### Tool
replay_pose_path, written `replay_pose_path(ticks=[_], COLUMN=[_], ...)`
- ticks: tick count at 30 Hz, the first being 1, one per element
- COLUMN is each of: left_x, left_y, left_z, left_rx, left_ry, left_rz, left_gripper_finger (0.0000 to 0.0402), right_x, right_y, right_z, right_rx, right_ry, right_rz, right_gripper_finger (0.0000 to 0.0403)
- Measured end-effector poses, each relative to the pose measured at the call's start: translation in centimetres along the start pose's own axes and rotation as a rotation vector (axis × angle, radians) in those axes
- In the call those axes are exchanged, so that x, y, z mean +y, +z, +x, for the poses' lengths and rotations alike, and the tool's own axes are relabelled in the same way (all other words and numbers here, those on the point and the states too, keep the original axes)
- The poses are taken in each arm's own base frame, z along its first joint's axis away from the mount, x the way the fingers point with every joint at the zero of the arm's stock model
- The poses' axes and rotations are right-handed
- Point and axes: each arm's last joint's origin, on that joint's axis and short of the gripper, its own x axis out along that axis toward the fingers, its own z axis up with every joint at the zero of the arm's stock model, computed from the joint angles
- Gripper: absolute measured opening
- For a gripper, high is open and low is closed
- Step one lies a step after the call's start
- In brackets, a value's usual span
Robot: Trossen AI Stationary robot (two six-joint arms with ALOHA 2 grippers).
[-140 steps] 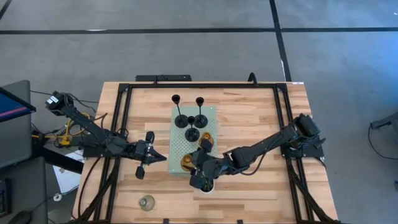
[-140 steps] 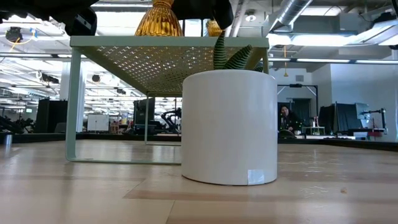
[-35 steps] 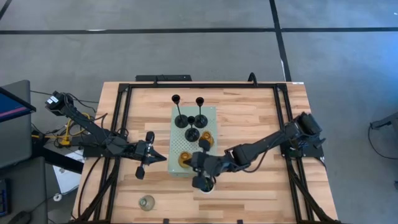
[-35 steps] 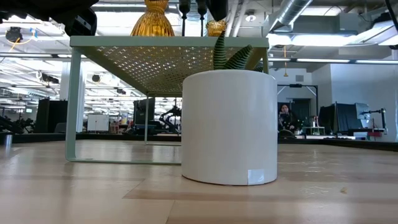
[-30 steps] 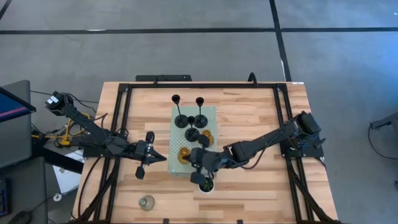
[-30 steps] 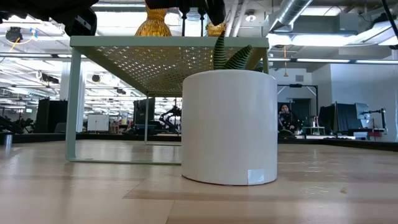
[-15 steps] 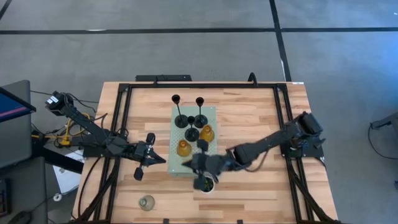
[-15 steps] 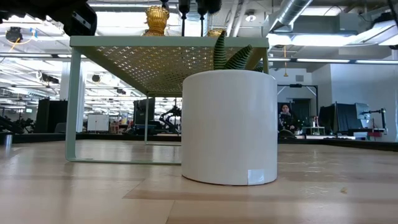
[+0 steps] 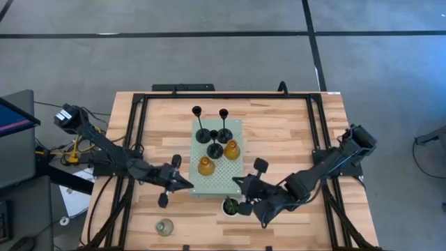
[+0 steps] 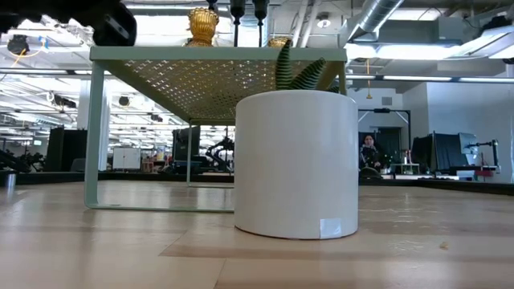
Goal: Pick & Place candle stick holders
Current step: Put the bottom yellow candle holder on the shelf
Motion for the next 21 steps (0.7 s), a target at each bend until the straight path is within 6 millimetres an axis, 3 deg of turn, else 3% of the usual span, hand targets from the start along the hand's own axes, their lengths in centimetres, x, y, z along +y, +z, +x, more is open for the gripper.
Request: replay_pose_path(ticks=[6,10,15,21], left_x=[-1.5,-1.7,-1.1,-1.0], left_y=[0.7,1.1,1.2,1.3], left_z=[3.8,5.6,5.9,5.8], left_rx=[0.036,0.031,0.027,0.022], left_ry=[0.044,0.224,0.432,0.476], left_rz=[0.020,0.113,0.151,0.151], left_gripper_finger=[0.0008,0.0008,0.0008,0.0008], right_x=[-0.8,-1.5,-1.5,-1.3], right_y=[-1.3,-2.1,-2.9,-3.3], right_z=[-0.3,-0.5,-1.4,-2.3], right_rx=[0.080,0.119,0.120,0.107], right_ry=[-0.073,-0.134,-0.173,-0.190], right_rz=[0.005,0.029,0.048,0.060], right_gripper_finger=[0.0000,0.0000,0.0000,0.0000])
